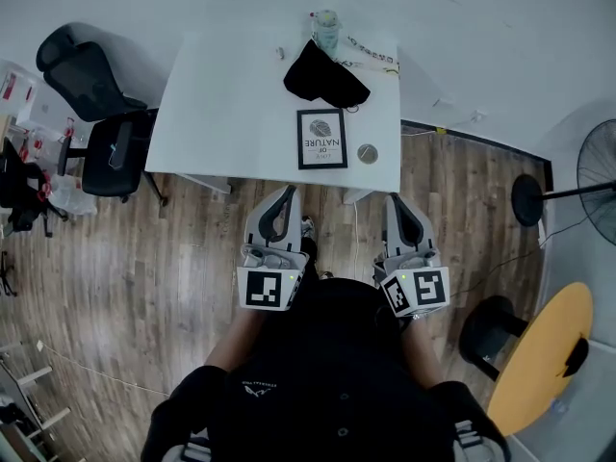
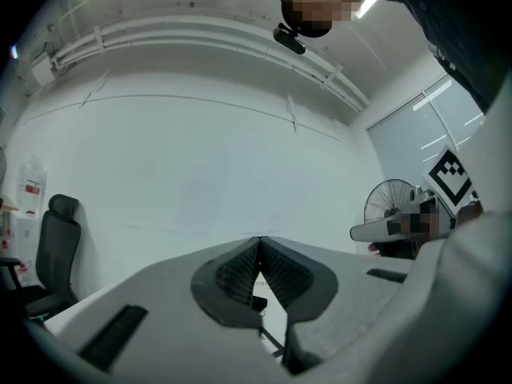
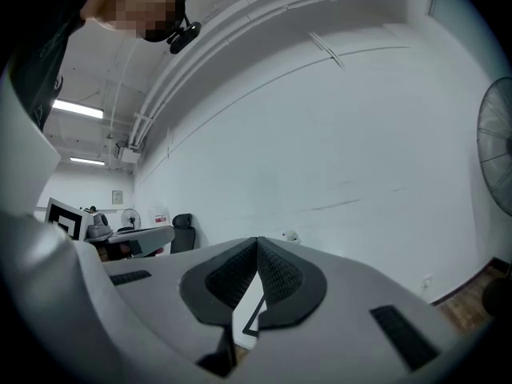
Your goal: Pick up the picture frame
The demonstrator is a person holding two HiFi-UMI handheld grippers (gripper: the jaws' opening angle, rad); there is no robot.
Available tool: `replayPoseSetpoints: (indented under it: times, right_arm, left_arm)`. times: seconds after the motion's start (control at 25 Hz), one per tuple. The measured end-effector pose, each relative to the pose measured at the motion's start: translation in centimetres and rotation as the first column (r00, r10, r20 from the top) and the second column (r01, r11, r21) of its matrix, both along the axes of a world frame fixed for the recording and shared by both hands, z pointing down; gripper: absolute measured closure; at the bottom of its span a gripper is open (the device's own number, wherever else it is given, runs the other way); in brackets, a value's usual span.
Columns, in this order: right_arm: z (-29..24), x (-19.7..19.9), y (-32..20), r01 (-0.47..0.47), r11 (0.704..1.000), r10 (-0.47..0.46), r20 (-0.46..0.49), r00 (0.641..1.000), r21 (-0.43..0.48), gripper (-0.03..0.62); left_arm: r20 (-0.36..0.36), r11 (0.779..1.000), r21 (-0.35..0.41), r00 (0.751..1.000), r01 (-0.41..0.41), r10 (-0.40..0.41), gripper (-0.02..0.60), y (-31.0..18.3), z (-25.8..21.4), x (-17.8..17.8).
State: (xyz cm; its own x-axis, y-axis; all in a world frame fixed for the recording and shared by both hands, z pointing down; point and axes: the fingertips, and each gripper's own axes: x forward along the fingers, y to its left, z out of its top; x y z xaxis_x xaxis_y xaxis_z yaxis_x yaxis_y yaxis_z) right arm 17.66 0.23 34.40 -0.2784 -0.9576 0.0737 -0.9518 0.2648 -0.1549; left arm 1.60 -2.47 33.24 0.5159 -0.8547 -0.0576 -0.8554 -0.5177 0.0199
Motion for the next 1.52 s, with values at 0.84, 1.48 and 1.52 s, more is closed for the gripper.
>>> replayPoseSetpoints:
  times: [0.84,1.48,1.52]
  right_arm:
    - [4.4,-3.7,-15.5,-0.093,0.984,0.090,-0.030,0.996,-0.151,0.595]
    - [13.7,-2.5,-19.1,-0.058,0.918,0.037,-0.062,0.997,-0.393,0.595]
    - [14.4,-2.5,-19.4,-0.049,0.910,0.026,-0.062,0.998,-0.411,0.595]
  left_arm:
    - [-0.022,0.989,-0.062,0.991,-0.132,0.131,0.575,-15.6,3.5,-1.6]
    - [0.049,0.960,-0.274,0.996,-0.062,0.078,0.575,-18.8,12.0,-0.8]
    - [0.052,0.954,-0.295,0.996,-0.050,0.069,0.575,-18.9,12.8,-0.7]
